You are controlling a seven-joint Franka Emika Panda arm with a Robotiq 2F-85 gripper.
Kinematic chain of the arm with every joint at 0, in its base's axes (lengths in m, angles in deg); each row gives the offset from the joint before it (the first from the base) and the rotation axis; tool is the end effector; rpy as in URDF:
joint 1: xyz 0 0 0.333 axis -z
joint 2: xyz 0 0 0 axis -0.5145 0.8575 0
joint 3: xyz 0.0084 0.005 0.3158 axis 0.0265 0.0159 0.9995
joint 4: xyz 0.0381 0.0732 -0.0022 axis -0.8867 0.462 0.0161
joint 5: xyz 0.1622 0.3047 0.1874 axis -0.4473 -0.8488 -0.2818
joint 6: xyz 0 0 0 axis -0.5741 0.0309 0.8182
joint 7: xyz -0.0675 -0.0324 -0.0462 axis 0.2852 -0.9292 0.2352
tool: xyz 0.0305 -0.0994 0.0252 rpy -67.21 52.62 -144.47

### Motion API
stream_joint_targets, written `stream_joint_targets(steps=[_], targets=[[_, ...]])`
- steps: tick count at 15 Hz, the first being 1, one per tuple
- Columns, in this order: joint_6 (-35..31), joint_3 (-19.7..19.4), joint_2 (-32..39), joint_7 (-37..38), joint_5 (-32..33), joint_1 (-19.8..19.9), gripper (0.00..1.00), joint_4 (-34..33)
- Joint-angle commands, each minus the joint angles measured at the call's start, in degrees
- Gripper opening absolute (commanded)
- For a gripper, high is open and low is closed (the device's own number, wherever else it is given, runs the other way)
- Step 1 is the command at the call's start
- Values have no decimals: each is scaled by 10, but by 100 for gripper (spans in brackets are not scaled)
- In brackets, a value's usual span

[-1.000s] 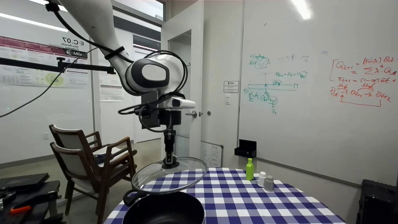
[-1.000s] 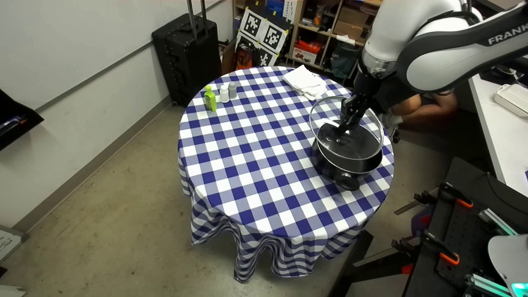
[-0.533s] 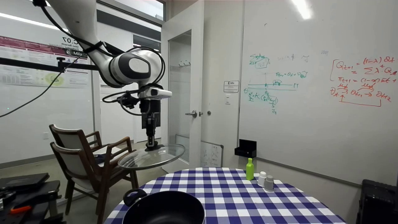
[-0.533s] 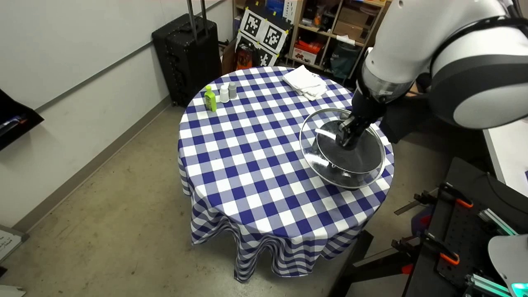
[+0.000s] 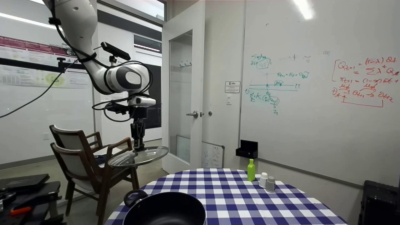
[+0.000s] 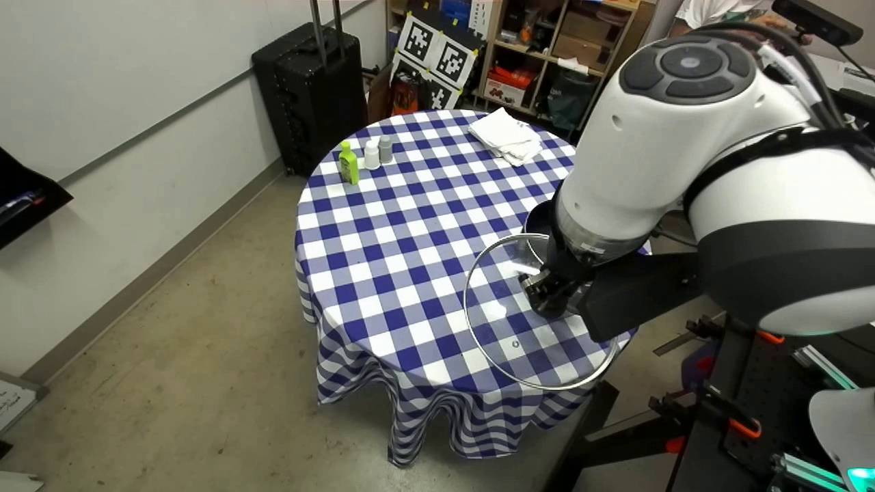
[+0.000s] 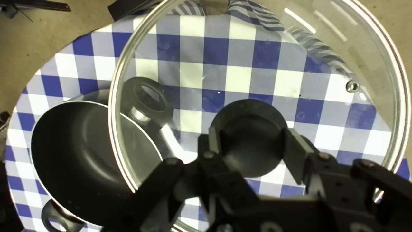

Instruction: Remove the lid from the pot and put it on the table

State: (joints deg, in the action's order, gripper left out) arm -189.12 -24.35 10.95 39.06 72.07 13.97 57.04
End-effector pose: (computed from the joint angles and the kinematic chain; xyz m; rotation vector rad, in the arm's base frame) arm 0.4831 0.2140 0.2570 2.8907 -0.6731 0.0266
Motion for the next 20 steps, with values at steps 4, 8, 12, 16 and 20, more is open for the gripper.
stream_joint_targets(steps=[4,8,12,16,20], targets=[[19,-14,122,44,-1,-20,25,-120],[28,-23,192,22,-29,-18,25,-196],[14,-29,251,1,-52,-12,25,-254],[9,-46,289,-32,-61,-3,25,-294],[1,-62,307,-71,-69,12,25,-314]])
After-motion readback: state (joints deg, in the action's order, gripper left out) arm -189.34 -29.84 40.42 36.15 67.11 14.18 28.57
